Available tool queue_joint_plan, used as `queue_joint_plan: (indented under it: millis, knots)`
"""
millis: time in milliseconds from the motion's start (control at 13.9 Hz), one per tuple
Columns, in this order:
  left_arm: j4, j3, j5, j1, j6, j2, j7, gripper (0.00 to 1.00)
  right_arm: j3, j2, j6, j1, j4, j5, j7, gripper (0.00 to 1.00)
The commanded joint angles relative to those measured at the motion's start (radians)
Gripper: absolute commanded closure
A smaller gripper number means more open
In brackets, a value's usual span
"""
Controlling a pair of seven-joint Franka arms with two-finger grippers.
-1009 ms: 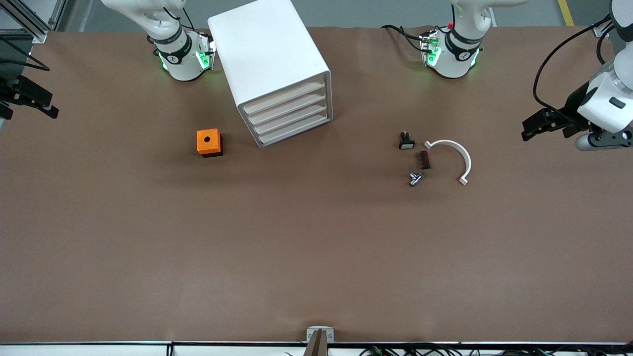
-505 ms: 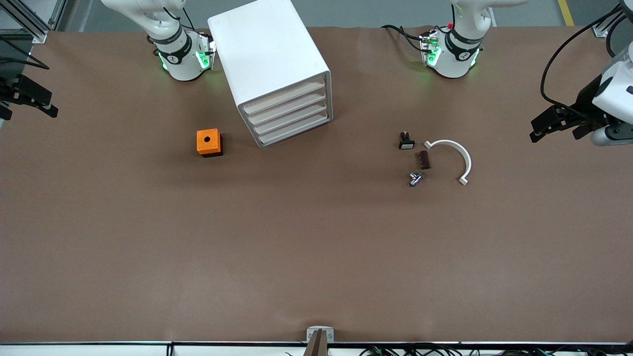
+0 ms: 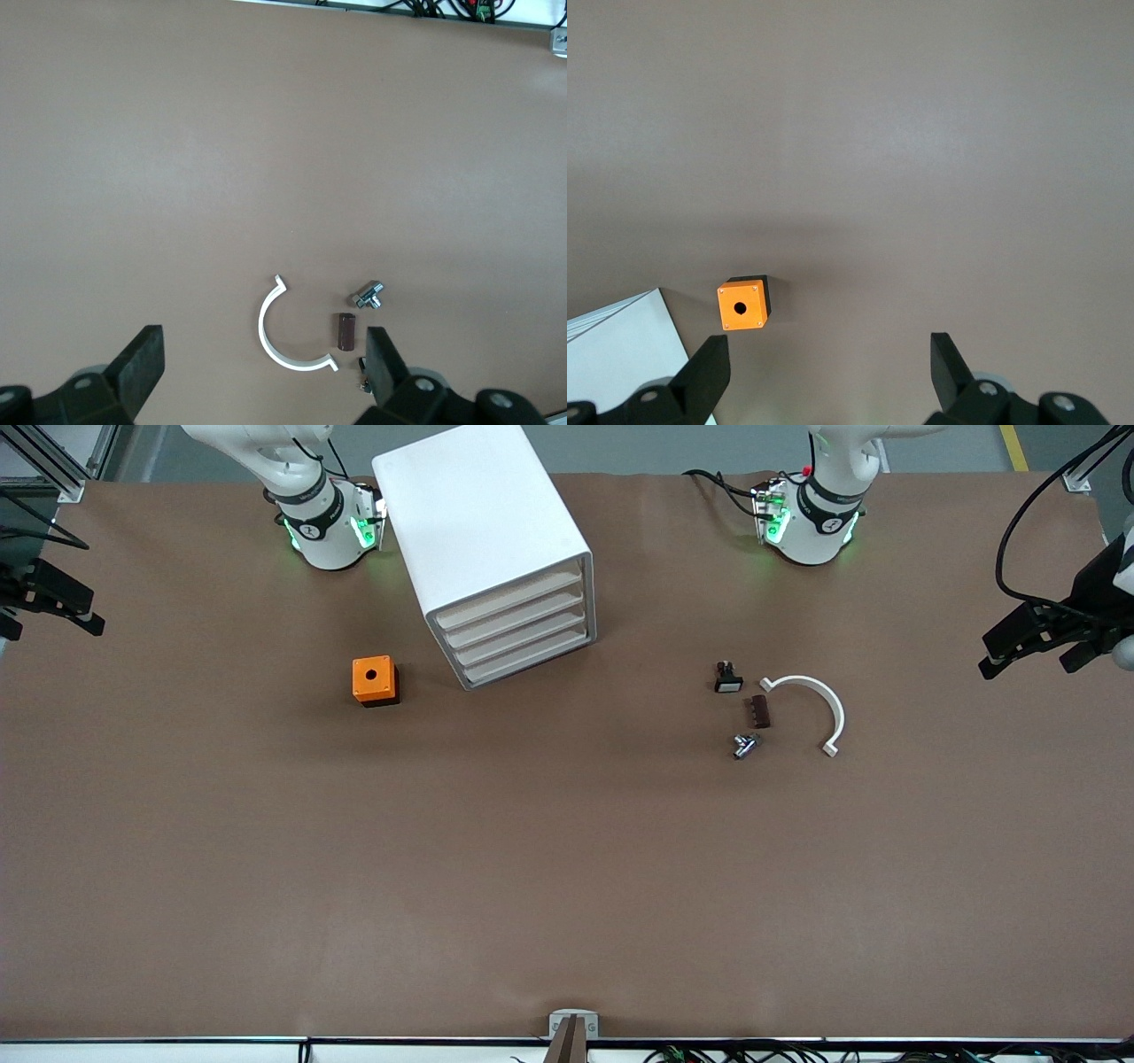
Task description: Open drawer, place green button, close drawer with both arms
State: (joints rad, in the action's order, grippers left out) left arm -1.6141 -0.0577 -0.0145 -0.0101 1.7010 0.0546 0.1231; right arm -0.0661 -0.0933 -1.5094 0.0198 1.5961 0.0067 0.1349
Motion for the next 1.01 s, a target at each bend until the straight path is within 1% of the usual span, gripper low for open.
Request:
queue_joint_plan:
  millis: [0,360,577,937]
  knots:
    - [0.031,-0.001,0.007,-0.002,-0.001,-0.019,0.001,0.0,0.011,-0.019,-0.008,0.009,0.018,0.006,0.005,0.0]
    - [0.031,-0.001,0.005,0.001,-0.003,-0.019,0.003,0.0,0.012,-0.019,-0.005,0.005,0.016,0.006,-0.038,0.0]
    - [0.031,-0.004,0.005,0.001,-0.008,-0.016,0.047,0.0,0.011,-0.019,-0.006,0.006,0.018,0.003,-0.029,0.0]
    - [0.031,-0.008,0.005,0.002,-0.009,-0.018,0.049,0.0,0.011,-0.02,-0.008,0.008,0.016,-0.01,-0.025,0.0]
